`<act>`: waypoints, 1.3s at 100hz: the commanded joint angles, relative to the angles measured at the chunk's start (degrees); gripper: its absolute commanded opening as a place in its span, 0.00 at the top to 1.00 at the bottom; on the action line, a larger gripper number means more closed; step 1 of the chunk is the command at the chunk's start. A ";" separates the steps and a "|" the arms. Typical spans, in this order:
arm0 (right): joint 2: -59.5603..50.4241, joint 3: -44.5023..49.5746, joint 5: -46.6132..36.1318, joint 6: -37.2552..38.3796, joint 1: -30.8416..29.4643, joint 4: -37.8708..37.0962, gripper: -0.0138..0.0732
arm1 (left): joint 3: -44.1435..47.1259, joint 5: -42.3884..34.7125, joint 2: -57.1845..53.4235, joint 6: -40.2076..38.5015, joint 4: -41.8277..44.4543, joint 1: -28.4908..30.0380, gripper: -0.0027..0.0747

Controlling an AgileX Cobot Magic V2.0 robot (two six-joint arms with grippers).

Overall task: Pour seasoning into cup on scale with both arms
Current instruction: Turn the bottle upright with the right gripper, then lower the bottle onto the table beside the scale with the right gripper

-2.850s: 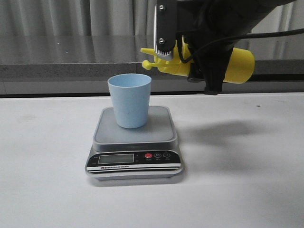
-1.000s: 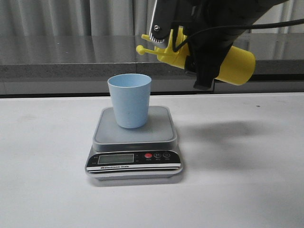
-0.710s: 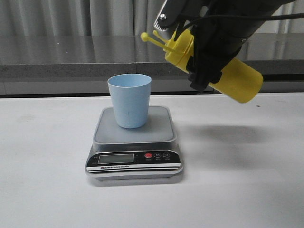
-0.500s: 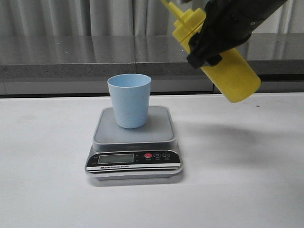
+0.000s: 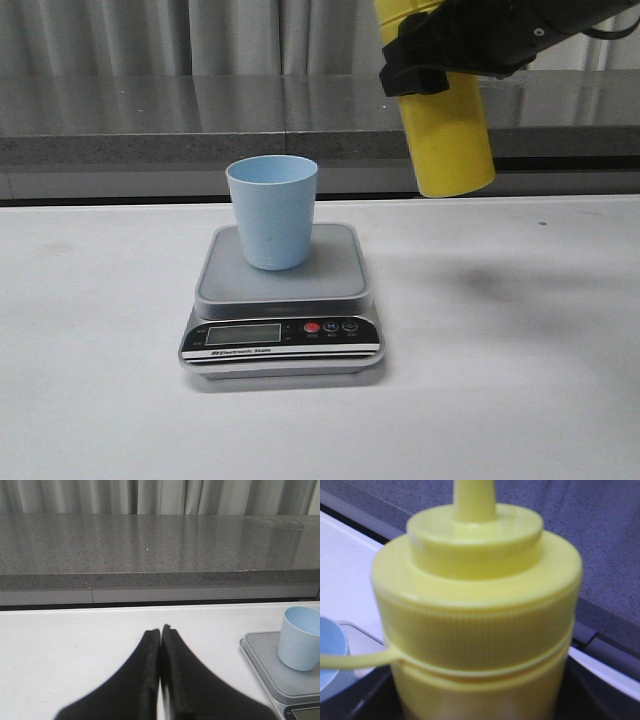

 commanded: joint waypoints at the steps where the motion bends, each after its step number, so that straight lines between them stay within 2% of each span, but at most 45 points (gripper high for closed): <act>1: -2.84 1.16 -10.53 -6.38 -0.65 7.33 0.68 | -1.52 -4.08 0.58 -0.48 -0.75 -0.03 0.99; 20: -2.50 7.55 -21.70 -11.54 -0.98 17.34 0.68 | -1.52 -4.08 0.58 -0.48 -0.75 -0.03 0.99; 47: 1.32 13.54 -35.48 -11.71 -0.98 19.77 0.68 | -1.52 -4.08 0.58 -0.48 -0.75 -0.03 0.99; 63: 4.93 13.87 -37.02 -11.71 -0.98 19.71 0.68 | -1.52 -4.08 0.58 -0.48 -0.75 -0.03 0.99; 85: 9.21 13.87 -43.14 -11.24 -0.98 19.63 0.68 | -1.52 -4.08 0.58 -0.48 -0.75 -0.03 0.99; 114: 13.02 13.87 -44.73 -11.11 -0.98 19.21 0.68 | -1.52 -4.08 0.58 -0.48 -0.75 -0.03 0.99; 130: 14.05 13.87 -45.07 -8.46 -0.98 19.21 0.68 | -1.52 -4.08 0.58 -0.48 -0.75 -0.03 0.99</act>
